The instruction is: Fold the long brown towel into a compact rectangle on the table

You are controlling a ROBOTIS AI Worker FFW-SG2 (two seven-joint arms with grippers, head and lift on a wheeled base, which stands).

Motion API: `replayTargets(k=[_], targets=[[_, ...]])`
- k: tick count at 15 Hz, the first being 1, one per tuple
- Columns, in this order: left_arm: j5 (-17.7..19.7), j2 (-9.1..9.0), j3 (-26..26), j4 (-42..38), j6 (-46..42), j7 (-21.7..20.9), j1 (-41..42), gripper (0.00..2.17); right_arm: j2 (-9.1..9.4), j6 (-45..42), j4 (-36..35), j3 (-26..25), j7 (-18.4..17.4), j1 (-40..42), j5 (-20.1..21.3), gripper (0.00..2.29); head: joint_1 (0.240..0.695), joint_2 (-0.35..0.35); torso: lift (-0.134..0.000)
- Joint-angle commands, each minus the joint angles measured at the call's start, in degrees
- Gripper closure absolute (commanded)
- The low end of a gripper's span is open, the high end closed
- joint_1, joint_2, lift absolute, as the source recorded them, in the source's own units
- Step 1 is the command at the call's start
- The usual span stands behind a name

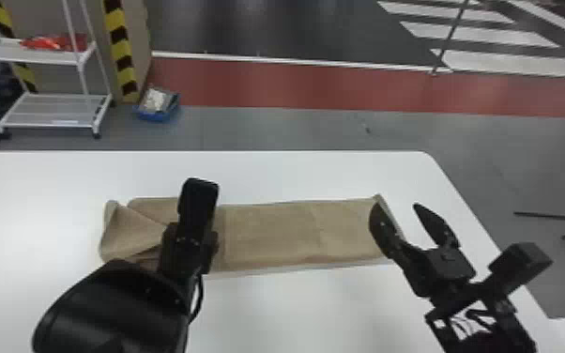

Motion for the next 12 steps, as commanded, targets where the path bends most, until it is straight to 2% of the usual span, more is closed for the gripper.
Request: replayTargets(k=[1,2,4,6,8,11,12], targets=[[-0.7,-0.32,-3.9,3.1,-4.3,1.4,-0.8,0.38,-0.14,-0.2,0.6,0.5,0.0,-0.5,0.0,0.11,0.695,-0.197,-0.120],[-1.3,-0.32,-3.6,2.9,-4.3,1.8,-0.3,0.00,-0.14,-0.2,0.7,0.5,0.0,-0.6,0.1,0.11,0.695,-0.209,-0.120],[-1.5,-0.32,0.1,-1.6,-4.5,2.3,3.0,0.00,-0.14,-0.2,0.6,0.8,-0.1,-0.8,0.3,0.11,0.695,-0.226,-0.120],[-0.5,-0.32,6.5,-9.8,-5.5,0.9,9.0,0.02,0.12,0.0,0.7,1.4,-0.1,-1.1,0.9,0.11,0.695,-0.210,-0.120],[0.9,-0.32,11.7,-15.5,-6.9,0.6,13.3,0.02,0.12,0.0,0.6,2.1,-0.1,-1.3,1.2,0.11,0.695,-0.155,-0.120],[4.6,-0.32,18.8,-16.7,-8.7,0.3,15.4,0.03,0.30,0.0,0.6,2.1,-0.1,-1.3,1.5,0.11,0.695,-0.083,-0.120],[6.1,-0.32,20.6,-16.7,-8.3,-1.1,16.1,0.03,0.65,0.0,0.7,2.1,-0.1,-1.3,1.8,0.11,0.695,-0.061,-0.120]])
